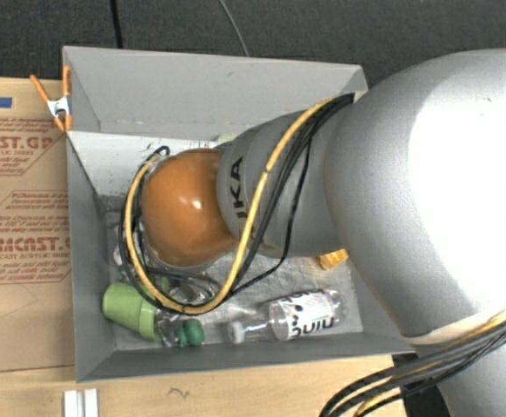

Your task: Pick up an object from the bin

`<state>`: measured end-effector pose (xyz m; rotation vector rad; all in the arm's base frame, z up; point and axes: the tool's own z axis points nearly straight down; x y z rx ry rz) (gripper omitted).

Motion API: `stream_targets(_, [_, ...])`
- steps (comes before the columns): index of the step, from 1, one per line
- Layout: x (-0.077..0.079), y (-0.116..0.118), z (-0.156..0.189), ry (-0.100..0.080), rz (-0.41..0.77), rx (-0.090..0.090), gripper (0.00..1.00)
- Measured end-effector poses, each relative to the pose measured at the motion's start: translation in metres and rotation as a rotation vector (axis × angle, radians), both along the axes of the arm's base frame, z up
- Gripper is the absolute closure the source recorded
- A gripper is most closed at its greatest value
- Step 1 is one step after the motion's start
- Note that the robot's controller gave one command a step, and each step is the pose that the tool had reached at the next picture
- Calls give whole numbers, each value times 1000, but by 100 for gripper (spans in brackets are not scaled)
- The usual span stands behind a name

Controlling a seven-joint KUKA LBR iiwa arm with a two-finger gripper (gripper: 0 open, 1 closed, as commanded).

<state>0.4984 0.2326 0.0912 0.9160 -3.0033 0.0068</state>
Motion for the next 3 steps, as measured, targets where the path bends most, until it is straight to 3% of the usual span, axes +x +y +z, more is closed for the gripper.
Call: stream_targets(3, [-2, 1, 19, 6, 2, 2, 100])
